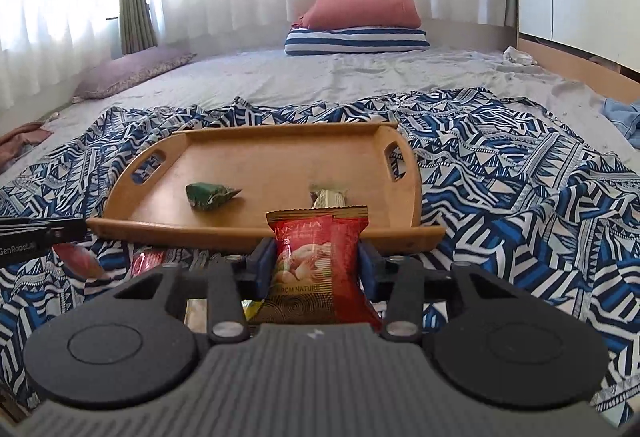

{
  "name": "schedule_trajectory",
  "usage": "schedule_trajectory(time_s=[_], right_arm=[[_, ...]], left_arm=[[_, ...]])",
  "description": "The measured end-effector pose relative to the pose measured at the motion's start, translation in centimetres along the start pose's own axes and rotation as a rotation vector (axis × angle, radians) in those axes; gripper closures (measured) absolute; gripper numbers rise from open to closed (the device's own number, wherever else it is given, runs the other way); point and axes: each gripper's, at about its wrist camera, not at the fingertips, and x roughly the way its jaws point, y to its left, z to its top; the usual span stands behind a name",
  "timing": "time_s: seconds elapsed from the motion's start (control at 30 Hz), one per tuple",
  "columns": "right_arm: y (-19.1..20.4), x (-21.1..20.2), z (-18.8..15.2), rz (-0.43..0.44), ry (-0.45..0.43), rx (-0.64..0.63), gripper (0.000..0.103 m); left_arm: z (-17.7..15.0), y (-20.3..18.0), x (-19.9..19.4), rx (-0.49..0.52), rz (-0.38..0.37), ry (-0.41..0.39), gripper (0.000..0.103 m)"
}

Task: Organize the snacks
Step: 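Place the pink packet and red nut bag on the tray, open both tools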

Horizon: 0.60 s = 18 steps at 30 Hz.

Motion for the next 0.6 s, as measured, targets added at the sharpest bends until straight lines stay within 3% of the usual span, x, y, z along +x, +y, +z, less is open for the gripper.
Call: schedule_trajectory(time_s=[0.13,0.23,0.37,0.5,0.6], right_arm=[[-1.3,2.0,1.9,-0.028,0.017,0.019,0.056],[-2.4,2.9,2.7,-0.048,0.028,0.054,0.056],[-3.2,2.8,2.2,-0.038,0.029,0.086,0.056],[-3.3,3.1,1.0,-0.051,0.054,0.083,0.055],[-3.4,3.3,0.4,-0.054,0.066,0.088,0.055]], left_arm=[[1.6,0.2,1.0,-0.035,-0.005,-0.009,0.102],[1.9,0.8,0.3,-0.042,-0.018,-0.021,0.094],[-0.2,0.9,-0.8,-0.004,-0.016,0.01,0.07],[-3.2,0.6,-0.8,0.008,-0.038,0.083,0.062],[-5.1,0.1,-0.2,0.011,-0.037,0.131,0.062]])
